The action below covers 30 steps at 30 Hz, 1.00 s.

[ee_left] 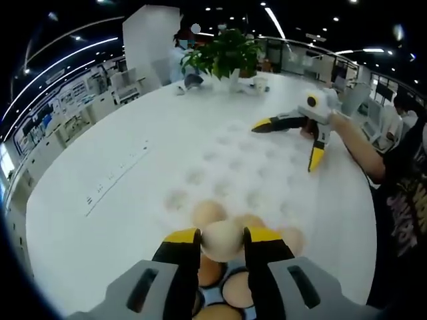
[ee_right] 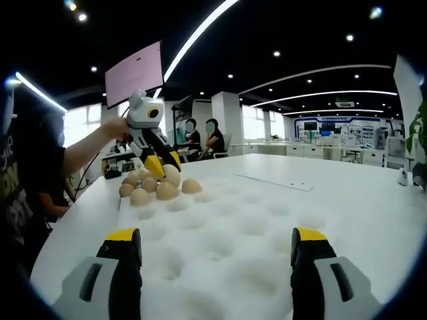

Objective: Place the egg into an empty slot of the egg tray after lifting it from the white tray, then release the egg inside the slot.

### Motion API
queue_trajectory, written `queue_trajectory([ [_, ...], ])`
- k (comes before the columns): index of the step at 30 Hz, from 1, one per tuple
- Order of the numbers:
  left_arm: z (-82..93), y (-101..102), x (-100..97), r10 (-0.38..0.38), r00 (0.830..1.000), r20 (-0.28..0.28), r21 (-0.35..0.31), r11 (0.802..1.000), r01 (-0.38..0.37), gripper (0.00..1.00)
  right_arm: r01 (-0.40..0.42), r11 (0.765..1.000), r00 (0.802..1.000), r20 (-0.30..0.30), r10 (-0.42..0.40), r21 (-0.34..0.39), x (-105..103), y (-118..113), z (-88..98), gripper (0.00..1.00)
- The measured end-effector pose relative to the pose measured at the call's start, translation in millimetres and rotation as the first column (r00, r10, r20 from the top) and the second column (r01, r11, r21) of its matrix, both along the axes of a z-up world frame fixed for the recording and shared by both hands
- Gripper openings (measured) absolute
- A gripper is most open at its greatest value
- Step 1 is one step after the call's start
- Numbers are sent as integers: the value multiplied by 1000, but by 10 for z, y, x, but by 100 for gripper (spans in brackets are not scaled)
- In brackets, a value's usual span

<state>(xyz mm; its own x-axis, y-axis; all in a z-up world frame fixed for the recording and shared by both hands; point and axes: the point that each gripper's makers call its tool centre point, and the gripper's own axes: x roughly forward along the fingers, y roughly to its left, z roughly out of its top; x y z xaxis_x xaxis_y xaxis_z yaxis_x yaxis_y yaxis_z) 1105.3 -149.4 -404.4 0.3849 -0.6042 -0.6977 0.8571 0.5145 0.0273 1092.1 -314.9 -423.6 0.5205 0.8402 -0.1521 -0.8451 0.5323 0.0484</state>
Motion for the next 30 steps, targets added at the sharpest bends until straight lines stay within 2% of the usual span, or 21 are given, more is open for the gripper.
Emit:
queue_trajectory([
  [4,-22,12,-29,-30,1000,10,18,999,29,26,0,1000,1000,0,0,0,-2,2,1,97],
  [7,-154,89,-37,-35,999,-1,97,995,35,28,0,1000,1000,1,0,1,-5,3,1,97],
  [8,-185,89,-43,-33,999,-10,101,994,33,28,1,1000,1000,0,-1,1,-6,3,1,97],
  [9,-191,49,-50,-35,999,-16,82,996,36,28,1,1000,1000,1,-1,1,-6,4,1,97],
  [15,-155,55,-56,-36,999,-10,91,995,37,28,2,1000,1000,1,-2,2,-8,8,-1,97],
  [30,-11,121,-113,-19,1000,4,60,998,19,28,4,1000,1000,2,-4,7,1,12,4,97],
])
